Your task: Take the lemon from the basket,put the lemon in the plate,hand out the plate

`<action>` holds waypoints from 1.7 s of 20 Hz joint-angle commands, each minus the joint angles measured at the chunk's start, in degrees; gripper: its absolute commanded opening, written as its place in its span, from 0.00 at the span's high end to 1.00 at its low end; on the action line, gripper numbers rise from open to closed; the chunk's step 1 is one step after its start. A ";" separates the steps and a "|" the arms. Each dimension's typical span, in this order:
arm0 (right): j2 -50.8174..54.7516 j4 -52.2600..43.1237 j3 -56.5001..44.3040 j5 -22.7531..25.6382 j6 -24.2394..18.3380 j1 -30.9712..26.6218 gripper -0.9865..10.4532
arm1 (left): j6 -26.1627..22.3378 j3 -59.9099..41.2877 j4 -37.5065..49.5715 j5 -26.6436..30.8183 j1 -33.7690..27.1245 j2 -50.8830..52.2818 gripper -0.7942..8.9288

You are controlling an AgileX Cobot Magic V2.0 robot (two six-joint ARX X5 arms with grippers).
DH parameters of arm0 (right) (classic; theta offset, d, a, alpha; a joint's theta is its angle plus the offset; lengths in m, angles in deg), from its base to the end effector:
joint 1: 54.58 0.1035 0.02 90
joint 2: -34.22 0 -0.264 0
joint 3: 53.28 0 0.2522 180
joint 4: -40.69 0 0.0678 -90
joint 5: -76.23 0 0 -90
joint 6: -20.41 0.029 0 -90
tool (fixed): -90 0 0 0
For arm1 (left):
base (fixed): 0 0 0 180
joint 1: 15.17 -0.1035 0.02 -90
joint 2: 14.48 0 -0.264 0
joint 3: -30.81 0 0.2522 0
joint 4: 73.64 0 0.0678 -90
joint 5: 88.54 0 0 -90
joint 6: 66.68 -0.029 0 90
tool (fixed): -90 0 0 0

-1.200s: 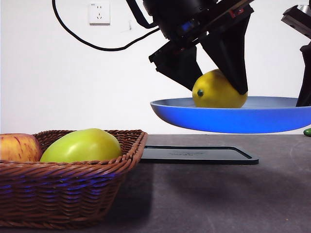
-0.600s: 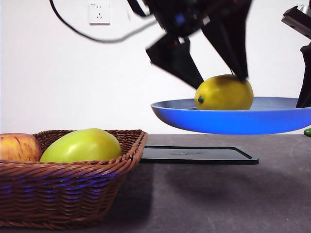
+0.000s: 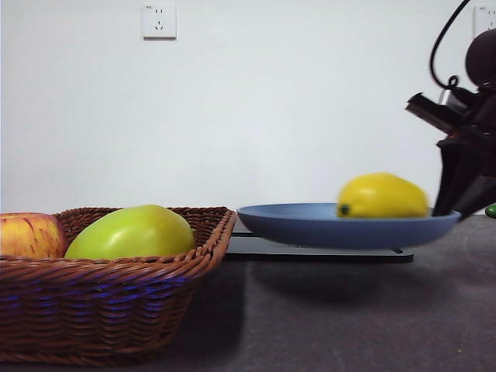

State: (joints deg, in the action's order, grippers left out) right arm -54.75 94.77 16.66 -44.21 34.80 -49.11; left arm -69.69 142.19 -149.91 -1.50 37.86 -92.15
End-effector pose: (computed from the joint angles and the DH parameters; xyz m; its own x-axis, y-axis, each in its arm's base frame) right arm 0.2780 0.0414 0.1964 0.2011 0.5282 -0.8250 0.0152 0.8404 0.5418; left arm 0.1460 -0.1964 0.4359 0.4011 -0.6188 -0.6755 0.8410 0.5410 0.0038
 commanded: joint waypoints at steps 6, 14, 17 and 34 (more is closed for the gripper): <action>-14.82 -1.01 21.29 1.77 2.25 -0.96 0.91 | 1.53 1.44 -4.79 -0.07 0.52 8.63 0.53; -27.43 -3.10 31.39 2.54 4.94 -2.01 0.91 | 1.53 1.44 -6.01 -0.02 0.52 9.62 0.53; -29.53 -4.31 31.39 2.51 5.18 -2.47 0.91 | 1.75 1.44 -5.92 -0.02 0.52 9.62 0.53; -24.87 0.46 31.39 5.07 0.63 -2.84 0.69 | -1.77 1.40 -0.07 6.21 0.46 7.78 0.53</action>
State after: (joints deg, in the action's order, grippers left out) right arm -80.22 95.78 46.82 -39.09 36.99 -51.99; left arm -70.15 142.28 -150.58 4.36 37.86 -83.54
